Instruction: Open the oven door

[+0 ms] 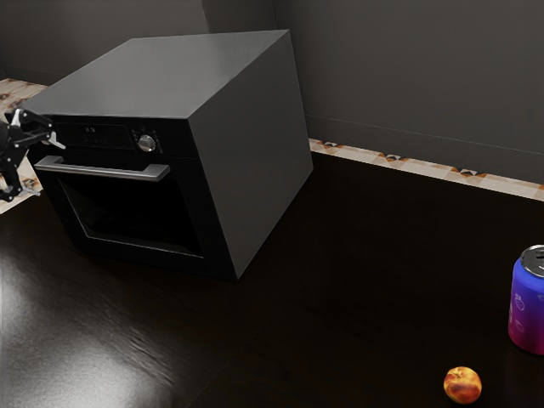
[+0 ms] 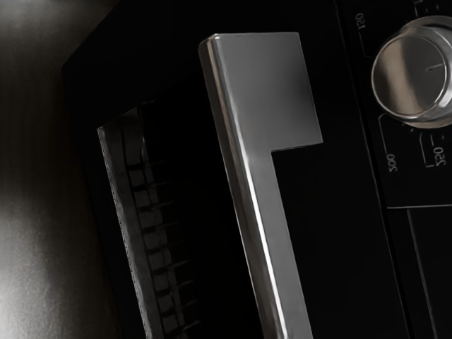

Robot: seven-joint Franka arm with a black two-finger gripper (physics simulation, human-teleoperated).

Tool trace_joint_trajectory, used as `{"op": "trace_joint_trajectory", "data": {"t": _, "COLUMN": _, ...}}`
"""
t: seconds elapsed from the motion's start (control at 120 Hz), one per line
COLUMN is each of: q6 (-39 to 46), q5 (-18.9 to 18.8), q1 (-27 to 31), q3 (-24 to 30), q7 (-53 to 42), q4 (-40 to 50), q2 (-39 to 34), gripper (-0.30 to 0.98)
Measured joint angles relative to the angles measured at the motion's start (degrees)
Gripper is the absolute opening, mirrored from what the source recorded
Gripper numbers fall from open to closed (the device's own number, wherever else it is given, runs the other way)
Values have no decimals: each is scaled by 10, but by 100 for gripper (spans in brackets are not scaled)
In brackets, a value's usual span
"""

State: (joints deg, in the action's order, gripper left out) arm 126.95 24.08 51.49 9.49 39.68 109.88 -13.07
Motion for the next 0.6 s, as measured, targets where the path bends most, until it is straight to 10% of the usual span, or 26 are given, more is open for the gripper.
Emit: {"op": "trace_joint_trajectory", "data": {"t": 0.6, "q6": 46, "q5": -38, "q1": -14, "q3": 0, "q7": 7, "q4": 26, "q2": 26, "gripper": 69}}
